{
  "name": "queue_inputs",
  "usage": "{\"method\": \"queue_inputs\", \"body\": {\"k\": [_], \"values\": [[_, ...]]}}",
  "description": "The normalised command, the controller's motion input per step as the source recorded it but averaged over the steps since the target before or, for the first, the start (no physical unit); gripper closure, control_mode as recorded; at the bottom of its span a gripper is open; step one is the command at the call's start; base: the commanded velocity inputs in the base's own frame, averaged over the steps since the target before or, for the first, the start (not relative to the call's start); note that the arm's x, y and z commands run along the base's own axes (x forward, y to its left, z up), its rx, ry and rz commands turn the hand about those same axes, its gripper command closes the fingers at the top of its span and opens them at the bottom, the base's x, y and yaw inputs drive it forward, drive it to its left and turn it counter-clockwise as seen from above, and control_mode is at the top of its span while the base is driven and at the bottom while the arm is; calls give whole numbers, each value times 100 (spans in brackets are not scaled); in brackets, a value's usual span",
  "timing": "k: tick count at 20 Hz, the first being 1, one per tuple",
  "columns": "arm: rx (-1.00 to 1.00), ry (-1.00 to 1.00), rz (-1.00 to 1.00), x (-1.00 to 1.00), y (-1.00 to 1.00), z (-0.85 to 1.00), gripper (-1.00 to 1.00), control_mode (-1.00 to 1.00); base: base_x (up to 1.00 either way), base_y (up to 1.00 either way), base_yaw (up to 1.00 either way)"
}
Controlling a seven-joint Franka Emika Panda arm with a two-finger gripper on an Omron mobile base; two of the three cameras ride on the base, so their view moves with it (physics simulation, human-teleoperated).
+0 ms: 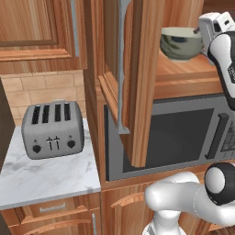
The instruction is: Open the cabinet. Place the bowl and condiment on the counter. Then place the lime and garlic on the cutting board.
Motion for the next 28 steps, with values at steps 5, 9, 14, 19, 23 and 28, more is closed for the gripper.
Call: {"method": "queue_inputs", "body": {"k": [5,9,14,19,23,28], "values": [[0,7,-8,-1,-13,-24,-100,-100,0,0,0],[0,0,-4,-4,-5,-18,100,-100,0,0,0],[0,0,0,0,0,-7,100,-100,0,0,0],[1,-1,0,-10,0,0,100,-100,0,0,0],[2,-11,0,-35,-1,0,100,-100,0,0,0],[0,-11,0,-41,-1,0,100,-100,0,0,0]]}}
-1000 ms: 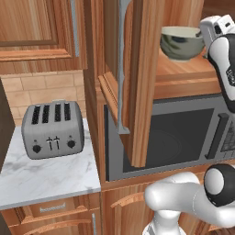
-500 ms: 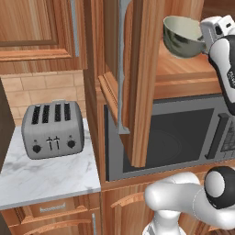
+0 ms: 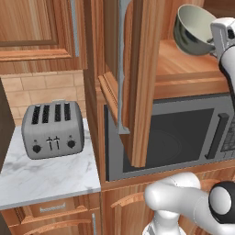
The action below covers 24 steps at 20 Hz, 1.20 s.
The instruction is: Open the cabinet. Place the bowl and condiment on the counter. Then place the lime and garlic on the cutting board.
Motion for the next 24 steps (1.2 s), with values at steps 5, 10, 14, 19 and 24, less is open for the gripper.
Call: {"method": "queue_inputs", "body": {"k": [5,10,14,19,24], "values": [[0,-4,0,-50,0,8,100,-100,0,0,0],[-1,0,0,-55,0,9,100,-100,0,0,0],[-3,0,0,-57,6,4,100,-100,0,0,0],[-3,0,0,-59,10,1,100,-100,0,0,0],[-3,0,0,-63,15,0,100,-100,0,0,0]]}}
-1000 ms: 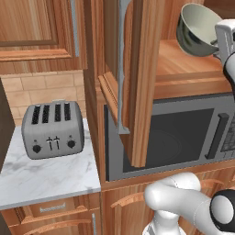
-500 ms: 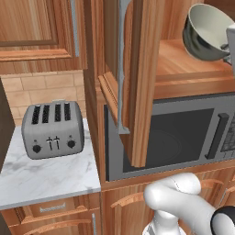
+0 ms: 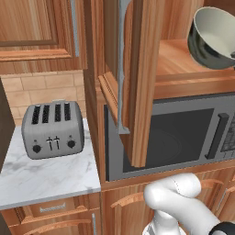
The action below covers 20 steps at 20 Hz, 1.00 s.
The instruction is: Open the cabinet. Place the bowl and condiment on the counter. Then place the lime and garlic on the cutting board.
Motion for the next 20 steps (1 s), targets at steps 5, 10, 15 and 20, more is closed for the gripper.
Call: {"method": "queue_inputs", "body": {"k": [5,10,15,20], "values": [[-3,0,0,-59,22,-4,100,-100,0,0,0],[-5,2,0,-53,24,-14,100,-100,0,0,0],[-3,3,0,-46,8,-14,100,-100,0,0,0],[0,0,0,-3,0,0,100,-100,0,0,0]]}}
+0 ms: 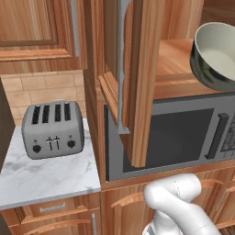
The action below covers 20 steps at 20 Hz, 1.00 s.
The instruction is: Open the cabinet. Place the bowl and condiment on the counter. Then place the lime and garlic on the cutting board.
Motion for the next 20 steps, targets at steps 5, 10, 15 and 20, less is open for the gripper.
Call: {"method": "queue_inputs", "body": {"k": [5,10,15,20], "values": [[0,-5,-1,-28,-2,-1,100,100,-31,-6,-2],[0,0,0,0,0,0,100,100,-78,-6,-12],[0,0,0,0,0,0,100,100,-71,0,-23],[0,0,0,0,0,0,100,100,-70,-2,-33]]}}
